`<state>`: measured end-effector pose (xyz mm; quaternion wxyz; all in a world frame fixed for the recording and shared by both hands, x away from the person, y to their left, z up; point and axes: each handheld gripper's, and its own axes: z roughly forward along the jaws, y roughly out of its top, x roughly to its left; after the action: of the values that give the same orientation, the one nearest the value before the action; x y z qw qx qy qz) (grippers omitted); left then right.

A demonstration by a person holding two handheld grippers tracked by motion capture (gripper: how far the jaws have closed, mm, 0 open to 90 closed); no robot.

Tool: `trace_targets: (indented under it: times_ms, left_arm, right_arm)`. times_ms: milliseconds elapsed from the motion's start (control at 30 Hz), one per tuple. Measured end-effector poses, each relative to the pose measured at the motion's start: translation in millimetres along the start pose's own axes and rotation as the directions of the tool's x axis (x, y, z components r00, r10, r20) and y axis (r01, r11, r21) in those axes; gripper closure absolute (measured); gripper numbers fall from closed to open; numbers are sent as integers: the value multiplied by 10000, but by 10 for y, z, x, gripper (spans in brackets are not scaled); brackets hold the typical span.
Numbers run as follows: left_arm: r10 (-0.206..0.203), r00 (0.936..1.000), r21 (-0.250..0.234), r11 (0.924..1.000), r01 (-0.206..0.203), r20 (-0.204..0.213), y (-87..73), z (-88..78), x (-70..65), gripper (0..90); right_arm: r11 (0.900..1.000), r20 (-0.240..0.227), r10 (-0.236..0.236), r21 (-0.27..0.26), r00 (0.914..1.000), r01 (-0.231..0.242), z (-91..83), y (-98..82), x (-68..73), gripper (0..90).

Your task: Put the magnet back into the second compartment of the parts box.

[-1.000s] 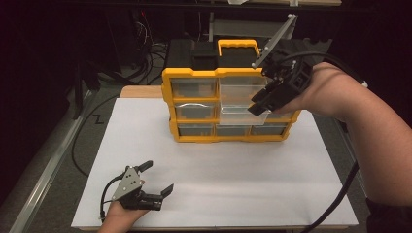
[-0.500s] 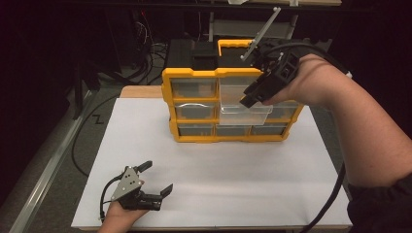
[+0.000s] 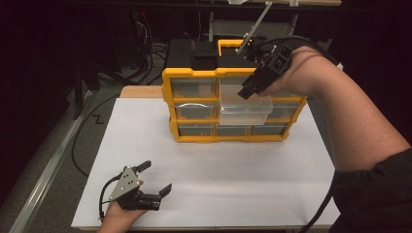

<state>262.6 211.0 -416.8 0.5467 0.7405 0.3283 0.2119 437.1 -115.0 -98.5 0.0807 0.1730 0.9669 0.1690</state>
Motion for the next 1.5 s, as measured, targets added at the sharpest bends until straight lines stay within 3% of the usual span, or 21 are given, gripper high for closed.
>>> trace_targets:
  times_ms: [533, 967, 1333, 1367, 1433, 1500]
  left_arm:
    - [-11, 10000, -28, 10000, 12, 62, 2, -4, -1, 10]
    - [-8, 10000, -29, 10000, 8, 65, 2, -5, -1, 10]
    - [1, 10000, -30, 10000, -1, 89, 2, -1, -1, 10]
    - [6, 10000, -26, 10000, -5, 85, 2, 0, -1, 10]
    - [-7, 10000, -23, 10000, 7, 86, 2, 0, 0, 10]
    - [-13, 10000, -27, 10000, 13, 76, 2, -2, 0, 10]
  right_arm:
    - [9997, 249, 122, 221, 9996, -127, 21, -5, -50, 639]
    - [9981, 227, 4, 621, 9997, -18, 193, -24, -68, 637]
    - [9987, 232, 142, 479, 9996, -153, 161, -16, -63, 632]
    - [9991, 199, 107, 408, 9997, -115, 155, -19, -65, 614]
    - [9995, 115, 217, 229, 9997, -219, 143, -20, -73, 451]
    - [9992, 151, 394, 48, 9991, -395, 104, -11, -79, 360]
